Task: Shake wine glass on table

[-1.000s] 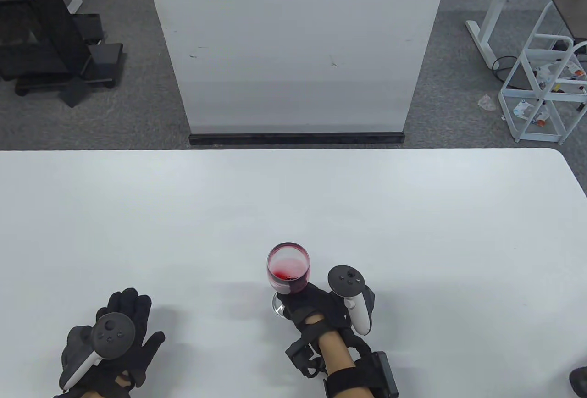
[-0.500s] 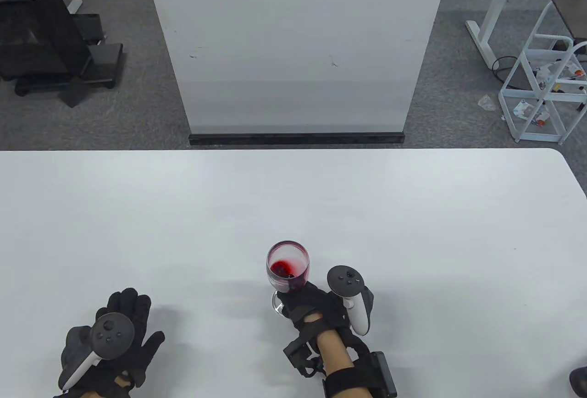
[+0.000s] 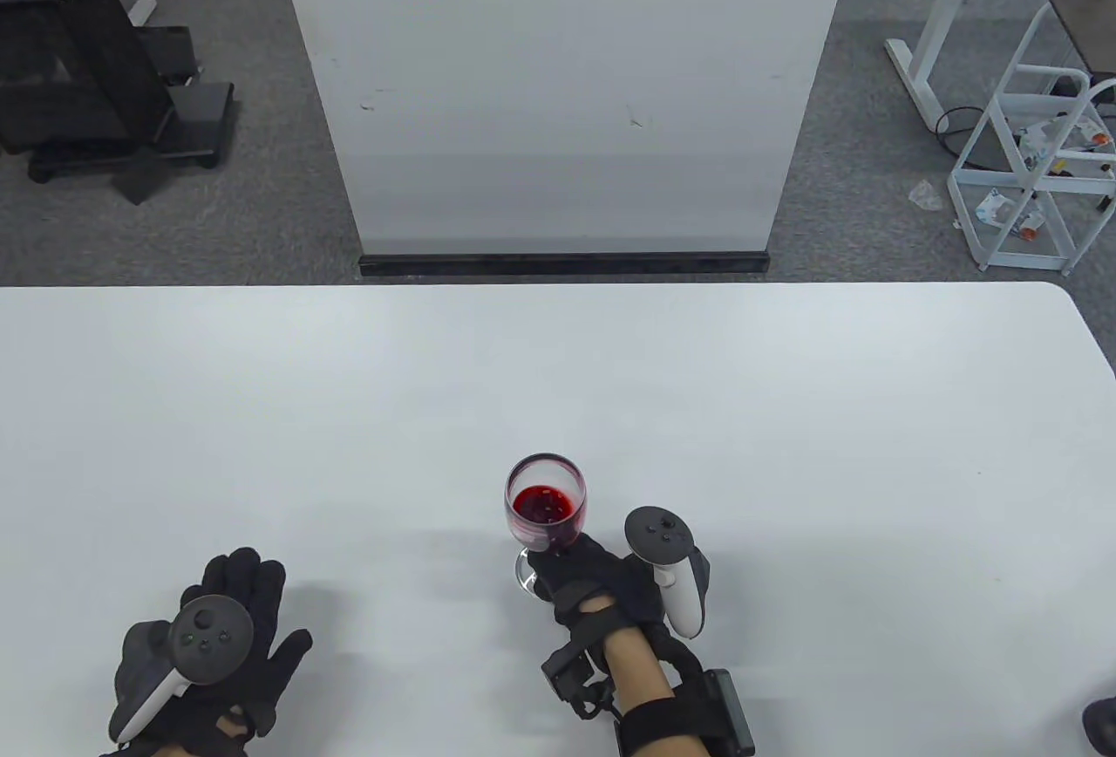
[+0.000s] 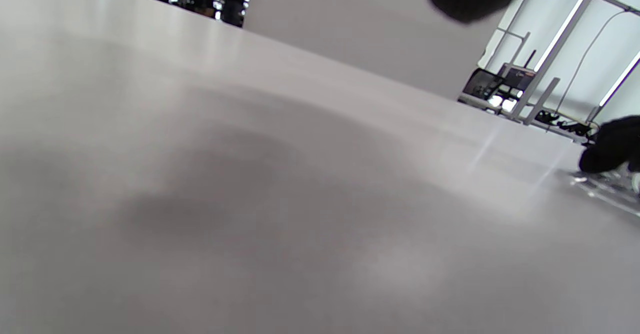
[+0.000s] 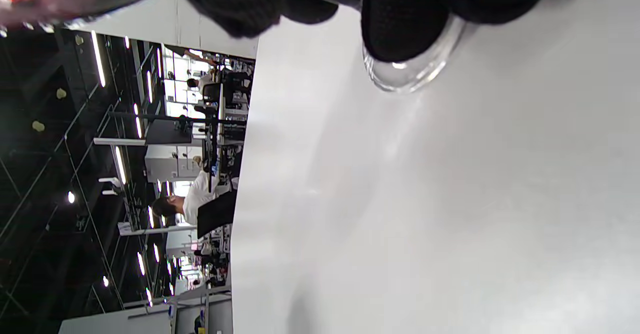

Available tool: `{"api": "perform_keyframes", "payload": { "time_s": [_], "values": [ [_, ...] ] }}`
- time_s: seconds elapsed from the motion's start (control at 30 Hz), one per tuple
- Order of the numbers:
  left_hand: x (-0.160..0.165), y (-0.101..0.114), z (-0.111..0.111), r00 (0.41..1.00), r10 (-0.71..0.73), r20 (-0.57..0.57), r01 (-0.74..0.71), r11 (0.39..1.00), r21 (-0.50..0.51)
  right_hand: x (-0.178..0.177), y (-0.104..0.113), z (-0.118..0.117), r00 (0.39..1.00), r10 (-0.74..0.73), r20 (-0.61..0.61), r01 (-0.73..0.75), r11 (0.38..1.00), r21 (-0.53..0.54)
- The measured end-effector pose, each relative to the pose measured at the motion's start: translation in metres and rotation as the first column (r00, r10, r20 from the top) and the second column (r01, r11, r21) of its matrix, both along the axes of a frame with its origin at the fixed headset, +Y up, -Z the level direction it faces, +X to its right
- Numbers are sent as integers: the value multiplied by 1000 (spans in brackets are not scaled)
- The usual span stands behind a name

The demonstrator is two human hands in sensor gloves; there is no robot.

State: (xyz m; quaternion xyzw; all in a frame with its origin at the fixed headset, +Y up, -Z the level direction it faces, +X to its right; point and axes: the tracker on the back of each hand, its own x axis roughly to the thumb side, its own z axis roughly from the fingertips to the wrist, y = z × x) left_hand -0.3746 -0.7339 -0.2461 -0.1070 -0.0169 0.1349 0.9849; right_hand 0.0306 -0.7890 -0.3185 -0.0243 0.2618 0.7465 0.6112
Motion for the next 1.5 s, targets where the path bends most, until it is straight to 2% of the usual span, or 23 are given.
{"api": "perform_keyframes", "payload": {
  "time_s": [0.07,0.13,0.17,0.23,0.3,0.37,0.43,0.5,0.57,0.67,0.77,0.83,0.93,1.03,1.13,1.23,1.3,1.4,1.5],
  "values": [
    [0,0,0,1000,4,-2,-4,1000,2,5,1,-1,999,43,-18,-43,999,2],
    [0,0,0,1000,7,-2,-7,1000,-1,3,-2,1,996,30,84,-33,999,33],
    [0,0,0,1000,6,-1,-6,1000,-5,1,-5,2,996,-1,93,-1,1000,21],
    [0,-1,-1,1000,0,-2,0,1000,-7,2,-2,2,998,-20,54,20,1000,10],
    [0,-1,0,1000,-1,-5,1,1000,-4,5,2,0,998,53,-12,-53,998,13],
    [0,0,0,1000,-1,-11,1,1000,0,7,3,1,996,90,29,-91,995,33],
    [-1,0,-1,1000,0,-11,0,1000,-2,1,-2,4,995,53,84,-56,998,39],
    [0,-1,-1,1000,-2,-11,2,1000,-7,3,0,3,999,17,41,-18,1000,22],
    [-1,0,0,1000,0,-15,0,1000,-5,8,2,0,998,62,-6,-62,998,27],
    [-1,1,0,1000,6,-18,-6,1000,-2,3,-1,3,994,56,89,-60,998,37],
    [-1,0,-1,1000,4,-16,-4,1000,-8,1,2,2,998,51,37,-52,998,38],
    [-1,1,0,1000,5,-17,-5,1000,-4,5,5,0,995,102,5,-102,994,44],
    [-1,1,0,1000,8,-17,-8,1000,-4,5,1,2,992,86,94,-90,995,49],
    [-1,0,-1,1000,7,-16,-7,1000,-12,1,1,1,998,45,40,-46,998,35],
    [-1,1,0,1000,9,-20,-9,1000,-5,6,5,-2,994,108,-22,-107,993,41],
    [-1,0,-1,1000,6,-16,-6,1000,-9,3,1,1,993,78,89,-82,995,48],
    [-1,-1,-1,1000,6,-16,-6,1000,-16,-1,1,1,997,51,56,-53,998,36],
    [-1,0,-1,1000,7,-22,-8,1000,-10,5,5,-2,994,112,-3,-112,993,48],
    [-1,0,0,1000,7,-21,-7,1000,-9,2,0,1,993,73,89,-77,996,45]
  ]
}}
